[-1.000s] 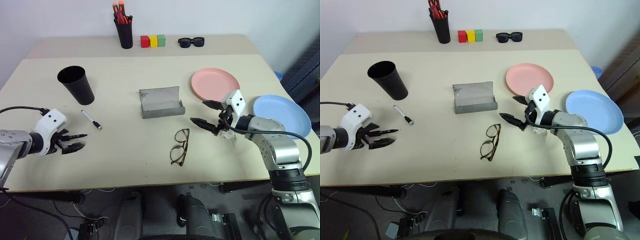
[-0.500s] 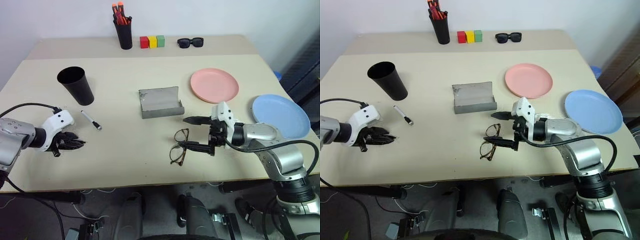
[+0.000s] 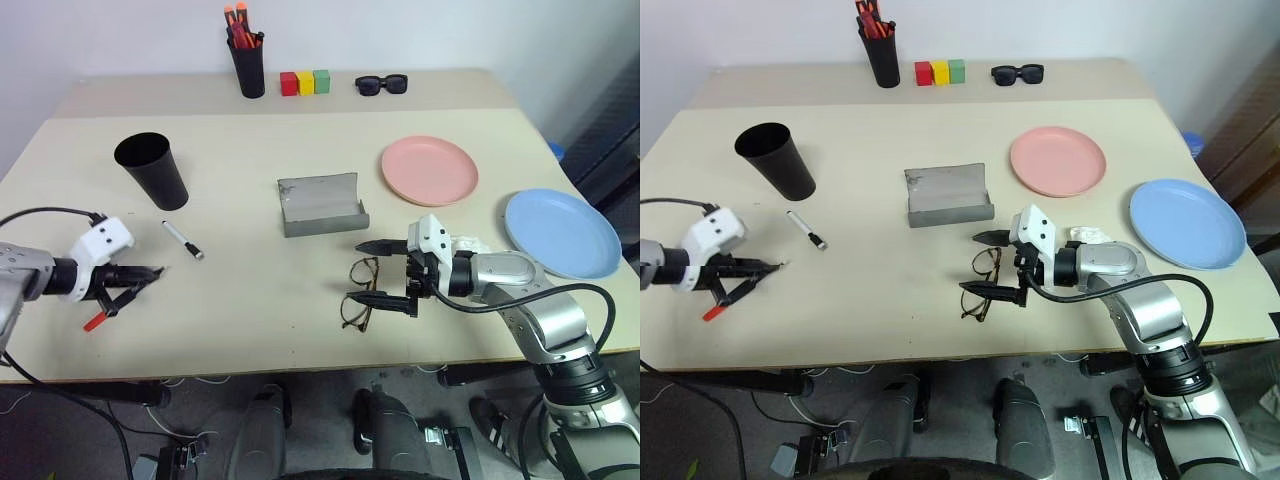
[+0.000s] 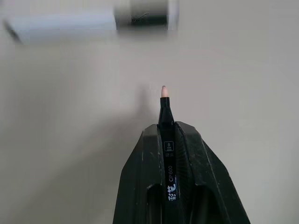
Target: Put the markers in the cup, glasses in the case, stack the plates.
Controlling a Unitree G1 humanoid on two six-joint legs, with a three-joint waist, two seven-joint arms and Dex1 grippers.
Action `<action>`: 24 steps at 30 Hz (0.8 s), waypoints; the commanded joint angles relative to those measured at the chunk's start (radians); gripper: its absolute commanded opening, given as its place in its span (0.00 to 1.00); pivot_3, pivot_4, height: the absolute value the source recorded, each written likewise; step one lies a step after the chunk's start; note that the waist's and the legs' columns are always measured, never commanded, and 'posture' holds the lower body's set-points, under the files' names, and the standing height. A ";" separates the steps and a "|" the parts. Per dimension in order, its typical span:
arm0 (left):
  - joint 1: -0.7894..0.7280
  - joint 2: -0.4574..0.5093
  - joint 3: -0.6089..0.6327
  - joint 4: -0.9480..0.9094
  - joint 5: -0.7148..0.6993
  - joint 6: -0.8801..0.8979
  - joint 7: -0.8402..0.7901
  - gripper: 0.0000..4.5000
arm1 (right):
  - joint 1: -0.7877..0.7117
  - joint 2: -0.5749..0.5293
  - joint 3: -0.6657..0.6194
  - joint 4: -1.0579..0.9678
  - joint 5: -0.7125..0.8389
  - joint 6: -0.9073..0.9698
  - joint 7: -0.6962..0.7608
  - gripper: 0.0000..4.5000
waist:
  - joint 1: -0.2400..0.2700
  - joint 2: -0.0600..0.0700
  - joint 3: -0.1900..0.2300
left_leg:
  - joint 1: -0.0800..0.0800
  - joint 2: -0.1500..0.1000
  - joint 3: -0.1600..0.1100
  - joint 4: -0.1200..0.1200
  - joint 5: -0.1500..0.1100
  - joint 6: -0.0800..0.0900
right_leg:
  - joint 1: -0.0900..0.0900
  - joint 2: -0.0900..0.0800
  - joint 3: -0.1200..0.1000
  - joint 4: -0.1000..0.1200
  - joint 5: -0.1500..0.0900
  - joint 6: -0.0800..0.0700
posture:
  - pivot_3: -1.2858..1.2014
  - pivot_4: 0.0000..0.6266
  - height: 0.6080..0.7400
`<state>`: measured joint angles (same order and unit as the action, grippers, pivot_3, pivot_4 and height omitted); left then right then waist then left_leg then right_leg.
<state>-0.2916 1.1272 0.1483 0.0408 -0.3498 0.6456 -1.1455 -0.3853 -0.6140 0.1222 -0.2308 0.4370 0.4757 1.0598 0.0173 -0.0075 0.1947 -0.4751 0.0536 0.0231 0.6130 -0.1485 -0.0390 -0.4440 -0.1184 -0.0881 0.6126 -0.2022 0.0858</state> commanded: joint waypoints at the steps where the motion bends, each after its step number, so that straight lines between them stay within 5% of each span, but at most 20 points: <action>1: -0.143 -0.065 0.192 -0.140 -0.170 0.111 0.110 0.02 | -0.054 0.035 -0.004 0.004 -0.009 -0.040 -0.023 1.00 | 0.005 -0.001 0.000 | 0.000 0.000 0.000 0.000 0.000 0.000 | 0.000 0.000 0.000 0.000 0.000 0.000 | 0.52 0.24 1.00; 4: -0.240 -0.147 0.245 -0.180 -0.182 0.104 0.248 0.02 | -0.093 0.071 -0.007 0.021 -0.018 -0.050 -0.055 1.00 | -0.002 -0.002 0.000 | 0.000 0.000 0.000 0.002 0.001 0.001 | 0.002 0.000 0.000 0.001 0.001 0.001 | 0.52 0.24 1.00; 11: -0.545 -0.356 0.211 0.029 0.127 -0.209 0.801 0.02 | -0.228 0.245 -0.023 0.080 -0.073 -0.117 -0.245 1.00 | -0.009 -0.003 0.000 | 0.011 0.000 0.000 0.000 0.002 0.003 | 0.010 0.002 0.001 0.006 0.003 0.006 | 0.52 0.24 1.00; 24: -0.649 -0.551 0.167 0.440 0.254 -0.624 1.062 0.02 | -0.250 0.373 -0.002 0.027 -0.054 -0.112 -0.336 1.00 | -0.005 -0.004 -0.001 | 0.012 -0.001 0.000 0.000 0.002 0.003 | 0.012 0.002 0.001 0.004 0.004 0.006 | 0.52 0.24 1.00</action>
<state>-0.9028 0.5704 0.3036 0.4822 -0.0963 0.0870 -0.0964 -0.6350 -0.2472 0.1176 -0.1527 0.3674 0.3656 0.7291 0.0121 -0.0119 0.1941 -0.4633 0.0530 0.0231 0.6133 -0.1461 -0.0358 -0.4325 -0.1166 -0.0873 0.6169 -0.1987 0.0919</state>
